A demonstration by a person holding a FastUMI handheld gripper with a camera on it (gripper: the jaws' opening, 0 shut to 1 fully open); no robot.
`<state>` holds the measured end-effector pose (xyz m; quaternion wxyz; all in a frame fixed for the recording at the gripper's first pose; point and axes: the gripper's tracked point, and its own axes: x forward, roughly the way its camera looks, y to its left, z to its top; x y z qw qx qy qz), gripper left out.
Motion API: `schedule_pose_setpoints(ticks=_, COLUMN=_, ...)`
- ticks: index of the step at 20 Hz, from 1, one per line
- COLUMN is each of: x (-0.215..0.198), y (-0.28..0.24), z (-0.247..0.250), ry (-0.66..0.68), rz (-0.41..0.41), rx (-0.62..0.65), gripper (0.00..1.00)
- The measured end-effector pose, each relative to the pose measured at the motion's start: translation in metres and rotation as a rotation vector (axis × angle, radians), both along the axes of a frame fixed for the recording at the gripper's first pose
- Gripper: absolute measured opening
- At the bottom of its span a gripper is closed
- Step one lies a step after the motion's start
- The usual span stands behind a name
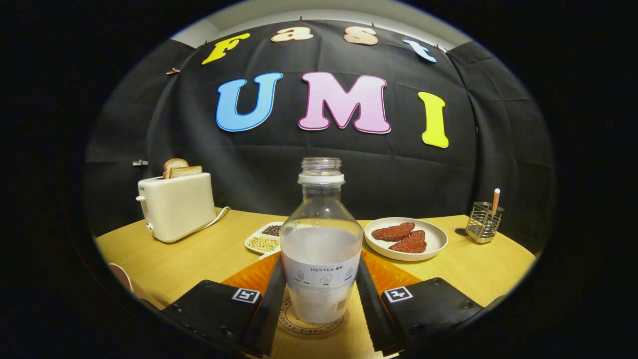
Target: Take the bottle from table, then pour the juice into the cup, finally place the bottle on the coaster
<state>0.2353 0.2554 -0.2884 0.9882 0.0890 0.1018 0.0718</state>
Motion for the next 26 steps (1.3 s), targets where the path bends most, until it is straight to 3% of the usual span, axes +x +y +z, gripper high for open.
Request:
schedule_pose_setpoints(ticks=7, x=-0.004, y=0.002, z=-0.005, ry=0.031, rz=0.02, rx=0.032, gripper=0.77)
schedule_pose_setpoints(ticks=10, x=-0.009, y=0.002, z=-0.01, ry=0.058, rz=0.033, rx=0.033, gripper=0.94)
schedule_pose_setpoints(ticks=12, x=-0.013, y=-0.001, z=-0.013, ry=0.077, rz=0.033, rx=0.021, gripper=0.99)
schedule_pose_setpoints(ticks=19, x=-0.048, y=-0.022, z=0.02, ry=0.053, rz=0.046, rx=0.012, gripper=0.99)
schedule_pose_setpoints(ticks=26, x=-0.105, y=-0.057, z=0.103, ry=0.009, rz=0.081, rx=0.035, gripper=0.99)
